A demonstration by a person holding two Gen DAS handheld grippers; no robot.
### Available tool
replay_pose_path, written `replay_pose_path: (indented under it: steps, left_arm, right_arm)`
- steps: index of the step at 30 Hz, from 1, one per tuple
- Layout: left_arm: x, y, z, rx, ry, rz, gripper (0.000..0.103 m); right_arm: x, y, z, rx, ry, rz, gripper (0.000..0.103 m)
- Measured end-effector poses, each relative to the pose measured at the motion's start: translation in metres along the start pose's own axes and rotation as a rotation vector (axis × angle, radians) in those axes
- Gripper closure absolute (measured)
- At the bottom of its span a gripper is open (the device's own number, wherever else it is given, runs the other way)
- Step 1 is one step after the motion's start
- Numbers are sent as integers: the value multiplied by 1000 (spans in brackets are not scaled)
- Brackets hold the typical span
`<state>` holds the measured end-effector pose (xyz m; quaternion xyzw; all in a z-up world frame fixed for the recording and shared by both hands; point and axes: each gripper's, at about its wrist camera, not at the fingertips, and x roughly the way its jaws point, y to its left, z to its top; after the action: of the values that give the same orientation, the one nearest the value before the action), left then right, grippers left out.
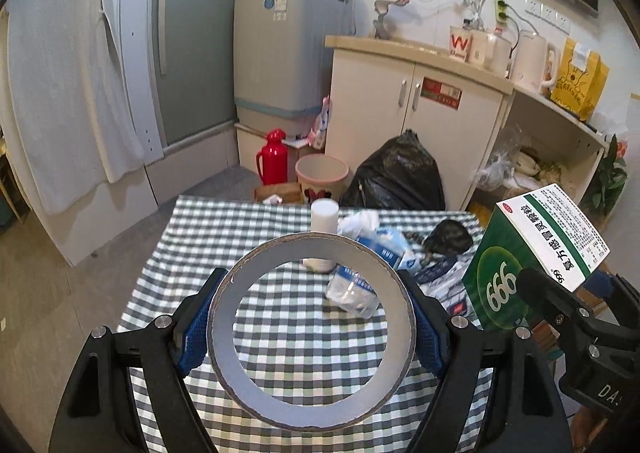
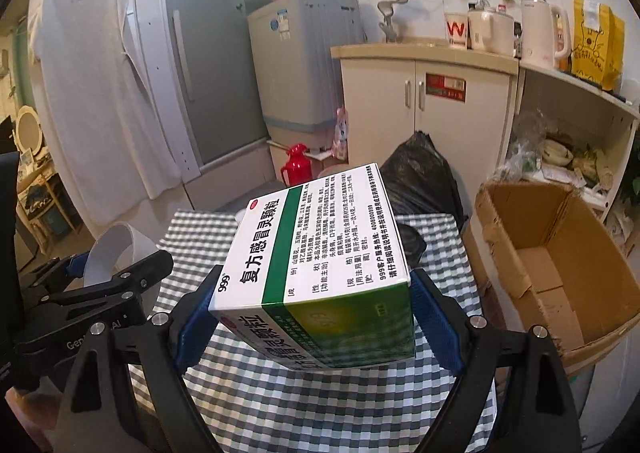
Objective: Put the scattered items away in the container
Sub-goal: 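Lift the tape roll with left tool while right tool lifts the medicine box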
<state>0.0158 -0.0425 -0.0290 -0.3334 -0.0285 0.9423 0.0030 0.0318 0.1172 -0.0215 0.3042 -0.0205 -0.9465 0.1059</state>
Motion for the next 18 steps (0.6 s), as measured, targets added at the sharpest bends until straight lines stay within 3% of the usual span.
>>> replay_pose_path:
  steps: [9, 18]
  left_arm:
    - [-36, -7, 15, 12, -88, 13, 20]
    - [-51, -15, 20, 12, -120, -2, 20]
  right_arm:
    - [-37, 1, 11, -13, -74, -2, 15]
    - [-54, -1, 18, -14, -109, -3, 15]
